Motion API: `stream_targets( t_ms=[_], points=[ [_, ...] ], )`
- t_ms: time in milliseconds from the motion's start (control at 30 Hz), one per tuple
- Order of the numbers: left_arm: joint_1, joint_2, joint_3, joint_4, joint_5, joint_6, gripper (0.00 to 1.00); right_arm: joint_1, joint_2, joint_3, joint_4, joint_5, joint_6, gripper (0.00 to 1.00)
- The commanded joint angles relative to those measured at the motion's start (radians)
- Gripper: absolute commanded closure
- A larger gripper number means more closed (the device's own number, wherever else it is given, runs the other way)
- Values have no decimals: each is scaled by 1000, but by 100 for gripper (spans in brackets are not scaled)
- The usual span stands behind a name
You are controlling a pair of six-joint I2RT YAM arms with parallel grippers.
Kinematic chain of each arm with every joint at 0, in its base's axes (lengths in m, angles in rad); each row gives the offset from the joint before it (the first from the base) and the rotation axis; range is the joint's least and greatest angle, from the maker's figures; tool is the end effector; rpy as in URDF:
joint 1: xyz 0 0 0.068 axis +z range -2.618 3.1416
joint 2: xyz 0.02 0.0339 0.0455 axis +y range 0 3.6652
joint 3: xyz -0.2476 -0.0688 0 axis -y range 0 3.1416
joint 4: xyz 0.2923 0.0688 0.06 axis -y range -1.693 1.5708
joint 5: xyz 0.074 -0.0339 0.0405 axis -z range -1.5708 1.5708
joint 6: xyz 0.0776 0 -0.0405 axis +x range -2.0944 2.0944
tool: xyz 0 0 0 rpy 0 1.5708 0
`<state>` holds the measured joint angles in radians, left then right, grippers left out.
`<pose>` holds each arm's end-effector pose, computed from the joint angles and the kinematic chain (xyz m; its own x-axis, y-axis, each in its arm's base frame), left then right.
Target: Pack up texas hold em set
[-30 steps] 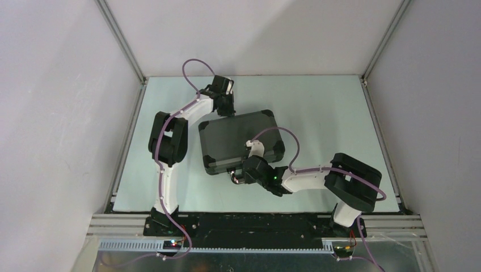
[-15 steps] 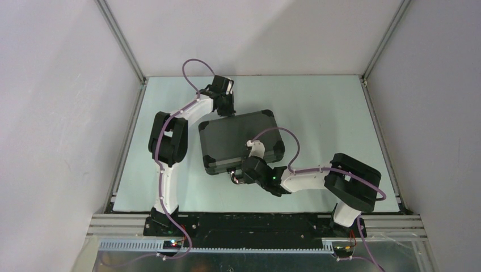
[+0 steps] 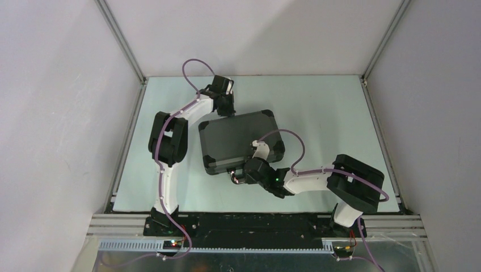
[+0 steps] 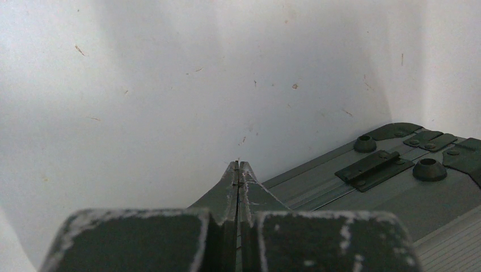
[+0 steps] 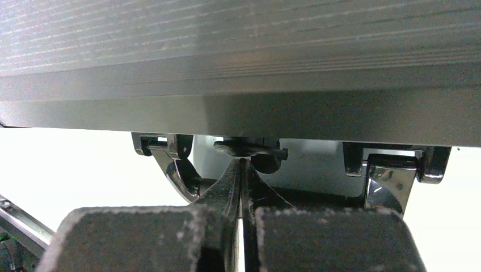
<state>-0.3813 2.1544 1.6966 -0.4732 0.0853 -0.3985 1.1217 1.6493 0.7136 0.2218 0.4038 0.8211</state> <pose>0.4946 -0.2054 0.1234 -0.8485 -0.0764 -0.5237 0.0963 0.9507 -0.2947 0.1885 0.3210 0.0654 -0.7056 0.0861 -0.7033 -0.2686 0.8861 0.3779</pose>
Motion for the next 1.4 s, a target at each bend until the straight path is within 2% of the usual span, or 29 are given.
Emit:
stream_targets(
  t_ms=[0,133,233,467,833,1100,1367],
  points=[
    [-8,-8,30,-4,25,23,100,-22,7,-48,-203,93,40,100],
    [-8,-8,30,-4,28,22,100,-39,15,-47,-274,108,127,100],
    [-8,-8,30,-5,29,20,100,-56,32,-27,-402,122,266,100],
    [-9,-8,31,-4,33,19,100,-81,104,44,-558,132,402,100],
    [-13,-5,31,-5,38,17,100,-213,171,78,-541,73,339,100],
    [-17,0,35,-4,42,20,100,-257,249,164,-580,194,217,100],
    [-26,15,34,-4,41,26,100,-248,286,173,-500,297,189,100]
  ],
)
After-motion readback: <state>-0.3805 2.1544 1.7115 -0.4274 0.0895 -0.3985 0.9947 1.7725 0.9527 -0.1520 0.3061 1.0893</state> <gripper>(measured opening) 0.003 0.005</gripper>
